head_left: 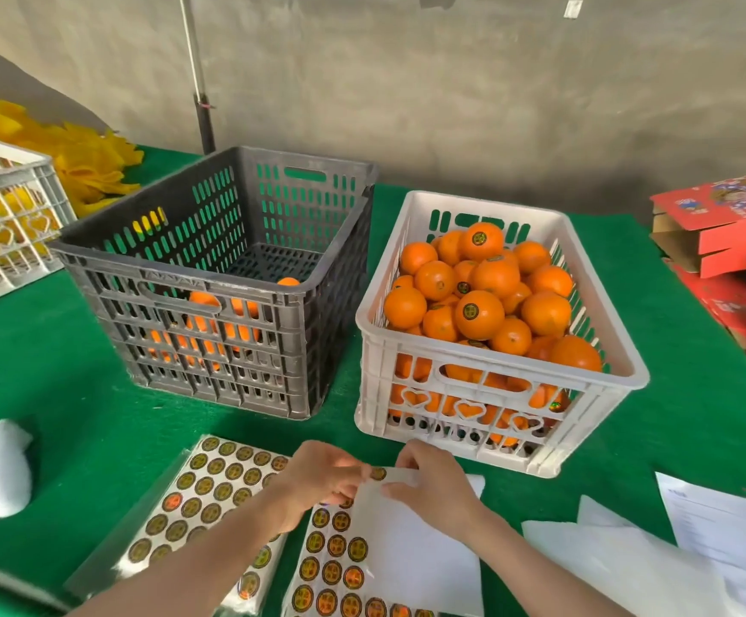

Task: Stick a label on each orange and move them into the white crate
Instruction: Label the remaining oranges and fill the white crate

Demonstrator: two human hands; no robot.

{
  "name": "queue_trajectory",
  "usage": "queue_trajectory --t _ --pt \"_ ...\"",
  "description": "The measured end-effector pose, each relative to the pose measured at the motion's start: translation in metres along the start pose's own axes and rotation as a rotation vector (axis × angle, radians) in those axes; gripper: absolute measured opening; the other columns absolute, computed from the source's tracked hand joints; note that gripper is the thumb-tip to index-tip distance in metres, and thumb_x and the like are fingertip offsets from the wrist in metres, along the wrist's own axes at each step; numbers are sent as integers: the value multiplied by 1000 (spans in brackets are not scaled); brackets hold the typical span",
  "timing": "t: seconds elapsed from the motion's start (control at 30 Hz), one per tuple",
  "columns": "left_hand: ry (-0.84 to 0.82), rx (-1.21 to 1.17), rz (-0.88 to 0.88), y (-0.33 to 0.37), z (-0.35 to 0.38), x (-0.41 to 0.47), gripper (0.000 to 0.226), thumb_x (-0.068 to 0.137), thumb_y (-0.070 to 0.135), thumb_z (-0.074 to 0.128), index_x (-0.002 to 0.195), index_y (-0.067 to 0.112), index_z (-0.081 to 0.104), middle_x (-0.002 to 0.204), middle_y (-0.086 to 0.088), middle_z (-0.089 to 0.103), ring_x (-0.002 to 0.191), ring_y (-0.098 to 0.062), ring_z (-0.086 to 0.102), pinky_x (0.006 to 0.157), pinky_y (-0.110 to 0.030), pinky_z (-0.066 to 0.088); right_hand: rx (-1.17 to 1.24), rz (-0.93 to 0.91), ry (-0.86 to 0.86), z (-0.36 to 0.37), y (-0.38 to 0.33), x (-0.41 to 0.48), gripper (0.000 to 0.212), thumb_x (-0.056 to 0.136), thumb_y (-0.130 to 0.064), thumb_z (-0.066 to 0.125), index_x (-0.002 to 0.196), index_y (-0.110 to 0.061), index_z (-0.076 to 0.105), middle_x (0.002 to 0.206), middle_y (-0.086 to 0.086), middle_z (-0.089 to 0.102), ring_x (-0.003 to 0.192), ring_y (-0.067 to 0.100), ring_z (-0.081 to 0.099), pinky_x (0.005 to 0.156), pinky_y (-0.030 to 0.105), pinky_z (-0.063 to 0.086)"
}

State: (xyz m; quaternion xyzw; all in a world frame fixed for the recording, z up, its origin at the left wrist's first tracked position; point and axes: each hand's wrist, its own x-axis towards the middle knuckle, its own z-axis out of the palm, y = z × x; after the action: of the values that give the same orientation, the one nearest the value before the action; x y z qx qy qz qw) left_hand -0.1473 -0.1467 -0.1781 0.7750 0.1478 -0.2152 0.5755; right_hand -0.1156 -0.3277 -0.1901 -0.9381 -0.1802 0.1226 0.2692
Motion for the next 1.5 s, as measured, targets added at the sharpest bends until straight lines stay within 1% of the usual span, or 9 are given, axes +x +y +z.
queue_trajectory --t 0.1,0.27,0.4,0.5,0.63,1.0,1.2,1.3,1.5 --pt "-22 -115 -58 13 6 1 32 91 40 61 91 9 72 82 -5 74 80 -17 70 71 -26 54 18 -72 63 -10 2 -1 23 83 -32 68 82 -23 46 82 -9 49 74 8 42 62 16 31" --pt "-35 -38 -18 31 11 2 7 82 10 66 78 6 71 65 -4 61 56 -9 56 52 -15 46 -88 -254 85 -18 -3 -4 18 85 -23 65 100 -19 55 104 -10 45 100 3 34 88 17 22" --pt "6 -205 -71 30 6 4 9 83 0 61 88 -1 69 73 -11 71 64 -16 67 60 -24 51 -36 -312 283 -15 -11 -11 39 78 -27 64 116 -19 55 128 -7 36 123 3 22 106 14 9" --pt "0 -349 -124 28 1 4 10 81 -4 57 80 -2 66 77 -15 72 66 -21 67 63 -29 52 74 -218 325 -8 -24 -14 17 85 -24 60 100 -17 66 100 -10 51 99 2 40 87 5 27" --pt "-34 -410 -142 27 1 3 17 80 -4 54 67 1 64 65 -13 67 55 -17 64 58 -26 51 115 -56 243 8 -37 -8 15 90 -30 56 96 -23 67 81 -20 44 82 -1 44 71 9 31" --pt "21 -208 -212 24 -8 11 15 81 0 55 69 2 64 68 -11 65 61 -18 61 62 -27 51 269 22 233 12 -49 -9 12 82 -16 63 70 -20 62 71 -10 58 70 5 53 65 12 39" --pt "-120 375 -31 14 -23 10 13 89 18 64 87 6 69 80 -5 71 65 -6 67 70 -20 56 457 -135 279 -28 -75 -9 17 83 -13 65 71 -24 63 71 -6 62 69 5 55 64 15 44" --pt "39 678 235 29 -39 -2 30 92 38 57 110 17 68 103 2 70 83 -5 64 85 -22 52 495 -383 428 -61 -110 1 4 83 -30 59 81 -34 59 80 -13 63 76 5 60 66 12 45" --pt "510 354 769 83 -146 -50 17 86 14 62 72 22 66 60 16 61 50 0 51 48 -8 35 377 -637 651 -103 -174 80 18 93 -8 54 110 -15 57 83 -9 59 82 3 57 71 12 46"
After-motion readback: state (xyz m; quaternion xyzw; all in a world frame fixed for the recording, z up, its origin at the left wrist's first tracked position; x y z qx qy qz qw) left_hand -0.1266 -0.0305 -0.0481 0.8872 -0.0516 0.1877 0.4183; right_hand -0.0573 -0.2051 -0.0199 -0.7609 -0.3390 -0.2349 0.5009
